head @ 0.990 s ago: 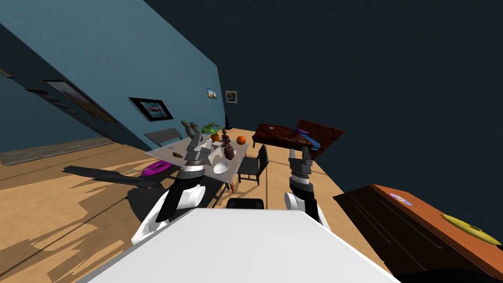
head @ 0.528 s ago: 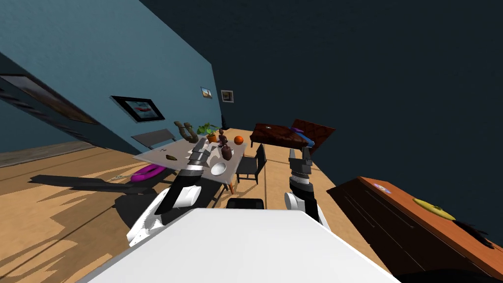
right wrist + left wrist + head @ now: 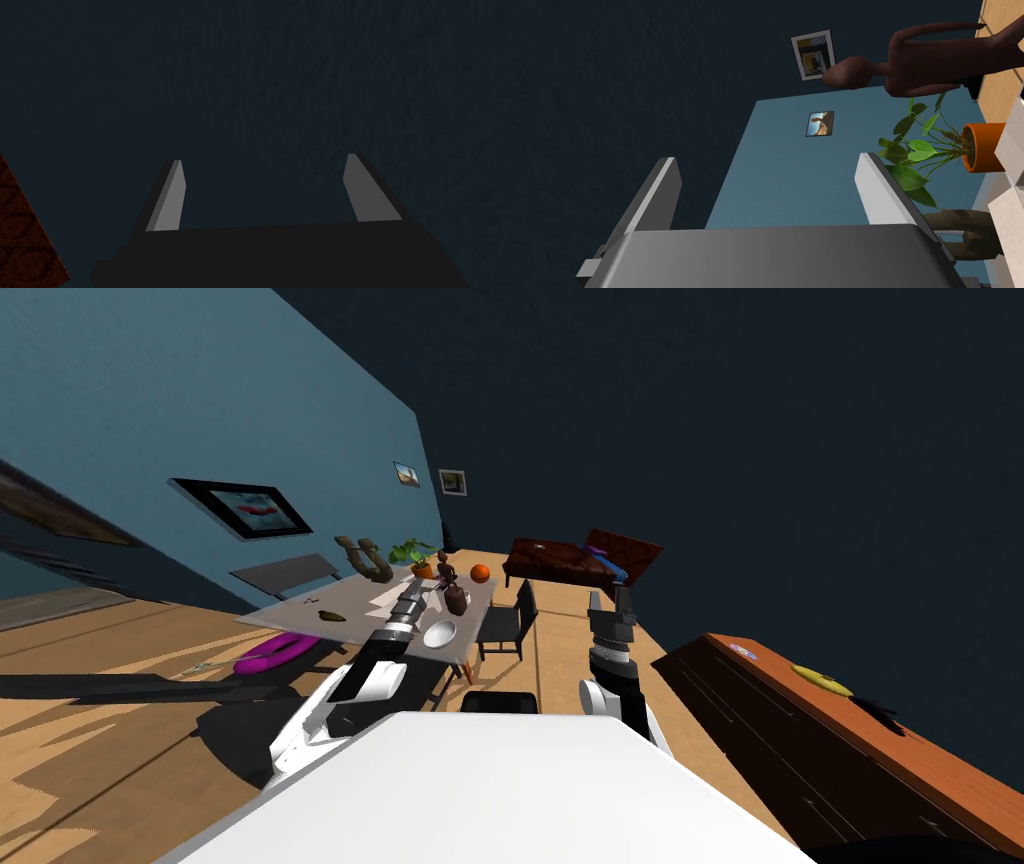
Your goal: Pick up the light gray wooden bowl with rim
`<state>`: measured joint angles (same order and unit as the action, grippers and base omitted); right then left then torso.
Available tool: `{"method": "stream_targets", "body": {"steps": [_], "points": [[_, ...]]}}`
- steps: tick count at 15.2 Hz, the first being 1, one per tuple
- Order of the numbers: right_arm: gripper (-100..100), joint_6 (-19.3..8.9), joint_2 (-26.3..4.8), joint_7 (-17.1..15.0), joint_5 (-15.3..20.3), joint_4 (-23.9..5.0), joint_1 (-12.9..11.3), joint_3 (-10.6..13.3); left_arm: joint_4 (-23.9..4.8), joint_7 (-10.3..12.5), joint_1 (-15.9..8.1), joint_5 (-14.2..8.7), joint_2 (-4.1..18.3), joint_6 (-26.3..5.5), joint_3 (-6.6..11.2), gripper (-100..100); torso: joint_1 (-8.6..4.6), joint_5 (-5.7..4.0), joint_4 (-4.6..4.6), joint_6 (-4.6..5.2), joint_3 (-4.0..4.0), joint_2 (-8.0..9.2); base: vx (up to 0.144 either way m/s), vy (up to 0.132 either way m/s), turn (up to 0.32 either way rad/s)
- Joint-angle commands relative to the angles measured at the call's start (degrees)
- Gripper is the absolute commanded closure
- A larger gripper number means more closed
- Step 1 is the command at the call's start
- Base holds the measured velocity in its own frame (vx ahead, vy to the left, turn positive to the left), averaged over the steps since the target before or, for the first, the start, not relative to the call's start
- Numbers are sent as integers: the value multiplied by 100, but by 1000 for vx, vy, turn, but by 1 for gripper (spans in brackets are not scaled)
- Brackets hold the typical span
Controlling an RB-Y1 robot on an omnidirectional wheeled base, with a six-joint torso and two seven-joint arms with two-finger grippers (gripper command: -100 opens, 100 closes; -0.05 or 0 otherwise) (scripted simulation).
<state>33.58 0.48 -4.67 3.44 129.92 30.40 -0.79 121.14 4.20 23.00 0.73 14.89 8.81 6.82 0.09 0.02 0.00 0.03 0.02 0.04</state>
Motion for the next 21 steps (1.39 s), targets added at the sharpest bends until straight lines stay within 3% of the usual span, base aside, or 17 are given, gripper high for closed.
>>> {"method": "stream_targets", "body": {"steps": [1,2,3,8,10,11,13,14,15,18,20,21], "points": [[0,0,0,0,0,0,0,0,-169,15,-30,-44,86,-228,97,-100,0,0,0,0,0,0,-18,15,-131],[0,0,0,0,0,0,0,0,-375,12,-91,-80,150,-403,195,-100,1,0,0,-1,0,0,-17,15,-139],[0,0,0,0,0,0,0,0,-388,12,-91,-80,150,-459,195,-100,1,0,0,0,0,0,-17,14,-125],[0,0,0,0,0,0,0,0,-994,4,-286,-195,293,-1112,507,-100,-1,0,0,-2,0,1,-19,11,-154],[0,0,0,0,0,0,0,0,-1082,4,-286,-195,293,-1191,507,-100,1,0,1,-1,1,1,-17,11,-106],[0,0,0,0,0,0,1,0,-1322,1,-353,-235,327,-1405,615,-100,0,0,0,-3,0,0,-12,6,-126],[0,0,0,0,0,0,0,0,-1322,1,-353,-235,327,-1445,615,-100,-2,0,0,-1,-1,-1,-11,7,-87],[0,0,0,0,0,0,1,0,-1566,-2,-422,-276,353,-1647,724,-100,-3,-1,0,-3,-1,-2,-12,3,-134],[0,0,0,0,0,0,0,0,-1566,-2,-422,-276,353,-1701,724,-100,-4,-1,0,-1,0,-1,-14,6,-129],[0,0,0,0,0,0,0,0,-1966,-8,-562,-359,389,-2140,944,-100,-1,0,0,-1,0,-1,-18,10,-171],[0,0,0,0,0,0,0,0,-2057,-8,-562,-359,389,-2219,944,-100,0,0,0,-2,1,1,-16,13,-104],[0,0,0,0,0,0,1,-1,-2250,-10,-632,-400,399,-2456,1054,-100,0,0,0,-4,0,0,-13,8,-114]]}}
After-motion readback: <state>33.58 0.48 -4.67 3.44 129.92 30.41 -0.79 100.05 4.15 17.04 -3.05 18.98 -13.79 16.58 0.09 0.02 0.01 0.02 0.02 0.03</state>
